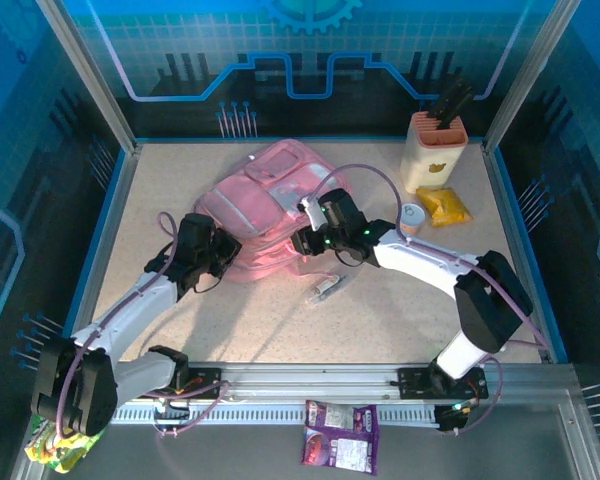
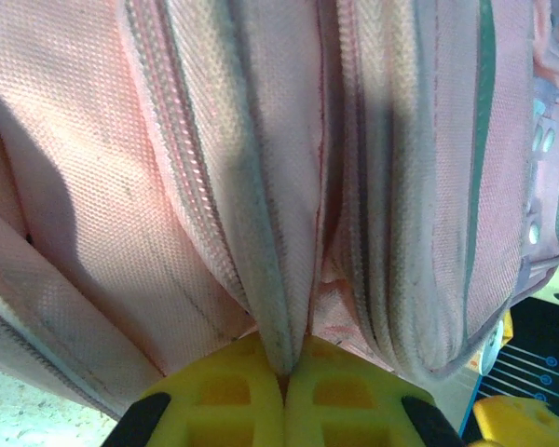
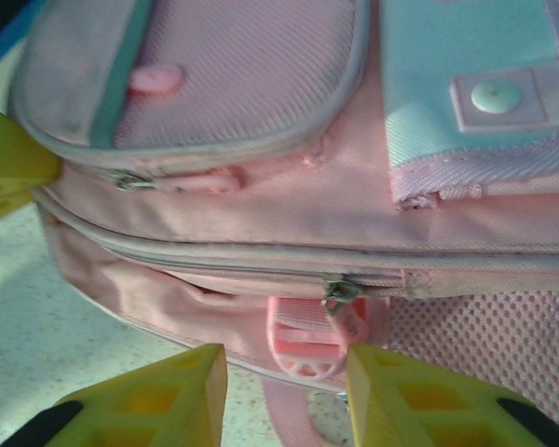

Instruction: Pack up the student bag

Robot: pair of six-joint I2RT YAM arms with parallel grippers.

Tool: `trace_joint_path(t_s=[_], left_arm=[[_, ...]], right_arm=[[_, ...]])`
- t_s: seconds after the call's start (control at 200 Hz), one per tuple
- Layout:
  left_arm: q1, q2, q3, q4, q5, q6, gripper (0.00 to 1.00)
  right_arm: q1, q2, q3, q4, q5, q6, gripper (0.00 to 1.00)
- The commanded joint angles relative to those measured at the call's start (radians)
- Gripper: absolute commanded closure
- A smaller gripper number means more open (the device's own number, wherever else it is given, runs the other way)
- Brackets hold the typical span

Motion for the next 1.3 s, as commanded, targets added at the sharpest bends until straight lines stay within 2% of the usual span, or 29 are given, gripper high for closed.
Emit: trace_joint_path(t_s=[0.0,0.085,0.215,0.36,0.52,0.925,1.106,1.231,1.291], left_arm=[[0.013,-0.046,0.043,-0.028,-0.003,0.054,0.95],[0.011,-0.056,0.051,-0.053,-0.003,0.064,0.92],[0.008,-0.074,0.040,-0.056,-0.011,0.063,0.93],[0.008,-0.063,0.041,-0.049,-0.011,0.065,0.99],[0.008,-0.049,0.048,-0.037,-0.006,0.063,1.00],[0.008,-0.035,0.065,-0.054,-0.017,0.076,1.00],[0.009,-0.029,0.067,-0.058,-0.021,0.088,1.00],[0.010,-0.017,0.081,-0.063,-0.022,0.098,1.00],[0.010,-0.010,0.087,-0.057,-0.013,0.103,1.00]], right_arm=[[-0.020,-0.024,0.025,-0.041,-0.076,0.020,0.56],[-0.026,-0.003,0.055,-0.054,-0.132,0.012,0.56],[-0.027,0.031,0.067,-0.032,-0.177,0.002,0.56],[-0.013,0.092,0.087,-0.097,-0.044,-0.026,0.57],[0.015,0.139,0.100,-0.111,0.048,-0.062,0.56],[-0.010,0.221,0.192,-0.132,0.189,-0.036,0.58],[-0.069,0.177,0.152,-0.123,0.169,-0.004,0.63],[-0.076,0.143,0.131,-0.132,0.167,-0.016,0.63],[-0.074,0.132,0.129,-0.136,0.125,-0.027,0.64]])
